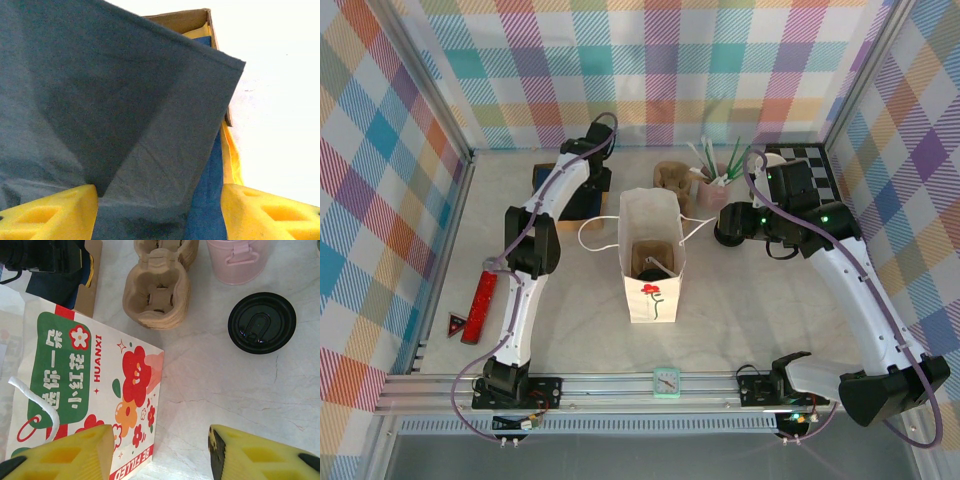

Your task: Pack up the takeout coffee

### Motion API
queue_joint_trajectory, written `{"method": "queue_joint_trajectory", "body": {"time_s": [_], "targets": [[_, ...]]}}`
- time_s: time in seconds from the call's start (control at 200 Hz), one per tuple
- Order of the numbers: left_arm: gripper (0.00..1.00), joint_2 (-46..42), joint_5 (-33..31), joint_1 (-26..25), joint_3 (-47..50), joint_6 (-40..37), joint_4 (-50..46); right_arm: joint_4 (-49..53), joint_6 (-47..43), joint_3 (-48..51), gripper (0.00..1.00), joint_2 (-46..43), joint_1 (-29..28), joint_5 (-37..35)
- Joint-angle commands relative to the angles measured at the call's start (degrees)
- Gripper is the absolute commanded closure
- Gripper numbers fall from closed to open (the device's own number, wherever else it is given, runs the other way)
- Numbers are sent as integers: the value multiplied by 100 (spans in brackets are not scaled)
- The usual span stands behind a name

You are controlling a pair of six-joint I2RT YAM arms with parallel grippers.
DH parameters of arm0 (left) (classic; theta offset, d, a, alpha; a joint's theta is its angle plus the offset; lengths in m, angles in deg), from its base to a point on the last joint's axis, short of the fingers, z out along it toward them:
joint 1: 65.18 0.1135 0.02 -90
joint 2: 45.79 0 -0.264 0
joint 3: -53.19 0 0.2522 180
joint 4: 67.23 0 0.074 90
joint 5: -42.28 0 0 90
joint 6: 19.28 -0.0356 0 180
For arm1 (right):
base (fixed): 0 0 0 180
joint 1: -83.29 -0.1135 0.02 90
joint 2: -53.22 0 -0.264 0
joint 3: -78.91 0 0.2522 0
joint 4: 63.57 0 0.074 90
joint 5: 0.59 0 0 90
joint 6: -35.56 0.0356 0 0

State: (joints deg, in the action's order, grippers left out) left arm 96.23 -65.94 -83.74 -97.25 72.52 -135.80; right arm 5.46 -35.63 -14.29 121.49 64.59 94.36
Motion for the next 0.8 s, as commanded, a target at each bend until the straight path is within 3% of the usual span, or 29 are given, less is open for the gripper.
{"method": "queue_joint_trajectory", "body": {"time_s": [0.0,0.155,0.585,0.795], "targets": [[36,106,-162,20,-120,-94,134,-100,-39,1,48,-68,37,-64],[44,202,-234,11,-139,-179,189,-127,-48,0,48,-44,40,-69],[81,164,-436,-68,-169,-495,453,-183,-34,35,50,-33,36,-42],[91,-22,-567,-112,-172,-620,409,-174,-23,27,51,-59,39,-20]]}}
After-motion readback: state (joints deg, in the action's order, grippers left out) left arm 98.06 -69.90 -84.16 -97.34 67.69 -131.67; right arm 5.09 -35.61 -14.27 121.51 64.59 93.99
